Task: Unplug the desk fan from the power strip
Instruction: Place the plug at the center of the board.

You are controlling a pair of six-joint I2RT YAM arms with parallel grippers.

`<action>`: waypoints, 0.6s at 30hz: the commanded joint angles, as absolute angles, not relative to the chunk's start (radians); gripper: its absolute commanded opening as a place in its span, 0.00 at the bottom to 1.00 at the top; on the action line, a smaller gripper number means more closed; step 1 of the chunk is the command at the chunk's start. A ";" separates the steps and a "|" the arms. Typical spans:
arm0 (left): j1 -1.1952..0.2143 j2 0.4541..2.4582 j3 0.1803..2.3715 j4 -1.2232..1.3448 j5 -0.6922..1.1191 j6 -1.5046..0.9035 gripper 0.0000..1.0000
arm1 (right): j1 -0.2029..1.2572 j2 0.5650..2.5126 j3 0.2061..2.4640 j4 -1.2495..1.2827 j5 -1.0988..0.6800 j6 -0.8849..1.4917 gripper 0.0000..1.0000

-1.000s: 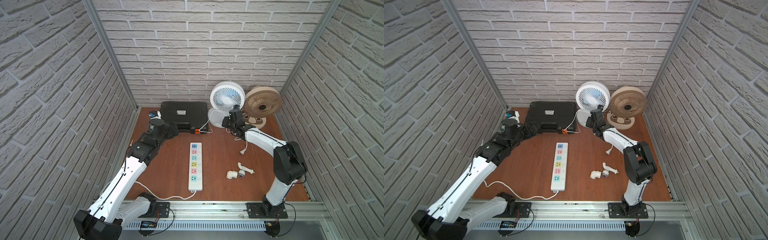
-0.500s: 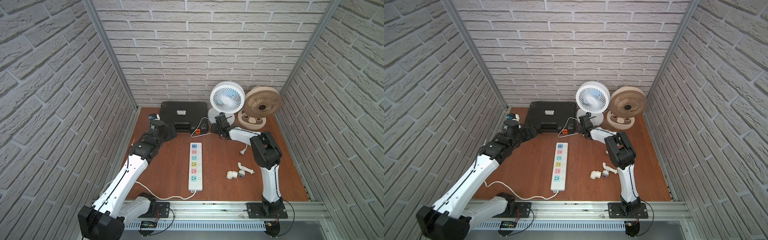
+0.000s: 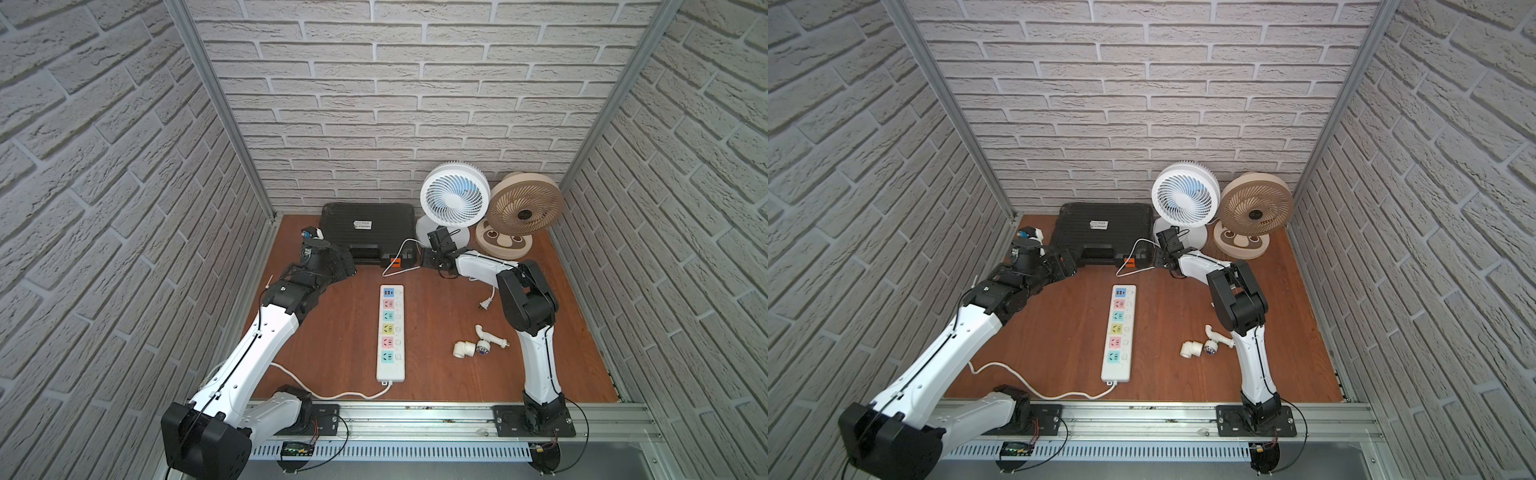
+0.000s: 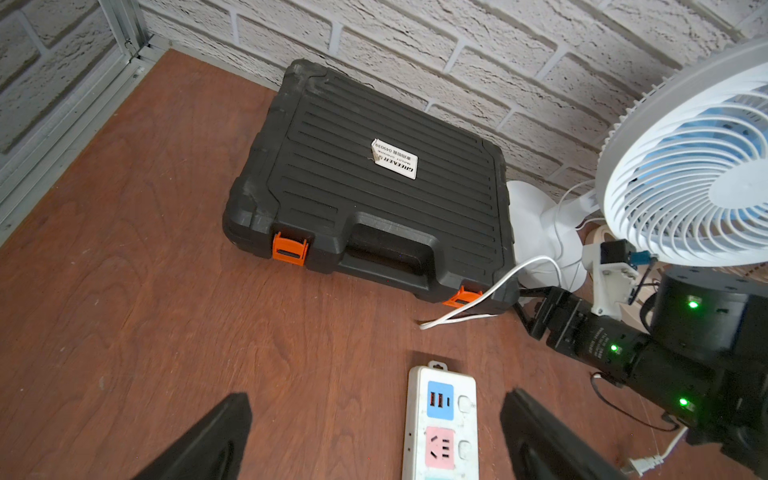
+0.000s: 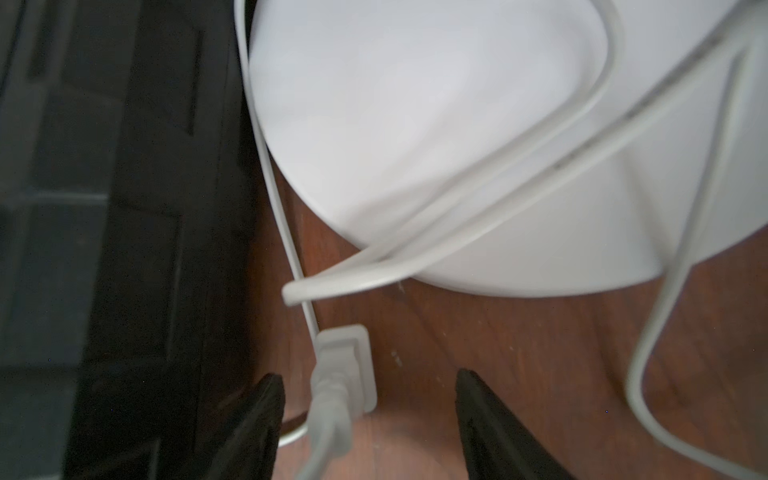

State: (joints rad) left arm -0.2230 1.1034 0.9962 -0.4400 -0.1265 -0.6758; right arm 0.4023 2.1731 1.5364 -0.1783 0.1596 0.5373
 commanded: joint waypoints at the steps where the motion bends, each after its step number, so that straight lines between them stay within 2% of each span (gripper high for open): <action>1: -0.213 1.116 0.984 -0.390 -0.102 -0.646 0.98 | 0.407 2.053 1.522 -0.177 0.163 0.469 0.84; 2: -0.212 1.116 0.982 -0.389 -0.099 -0.640 0.98 | 0.407 2.034 1.513 -0.177 0.162 0.462 0.99; 11: -0.172 1.113 0.914 -0.318 -0.098 -0.617 0.98 | 0.409 1.785 1.321 -0.072 0.135 0.403 0.99; 18: -0.125 1.113 0.853 -0.298 -0.161 -0.598 0.98 | 0.416 1.525 1.027 0.105 0.222 0.326 0.99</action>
State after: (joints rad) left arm -0.1467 1.1175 0.8680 -0.3576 -0.1261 -0.6220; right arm 0.4088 1.6138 1.1183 -0.0151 0.1684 0.3820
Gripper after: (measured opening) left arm 0.983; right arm 0.990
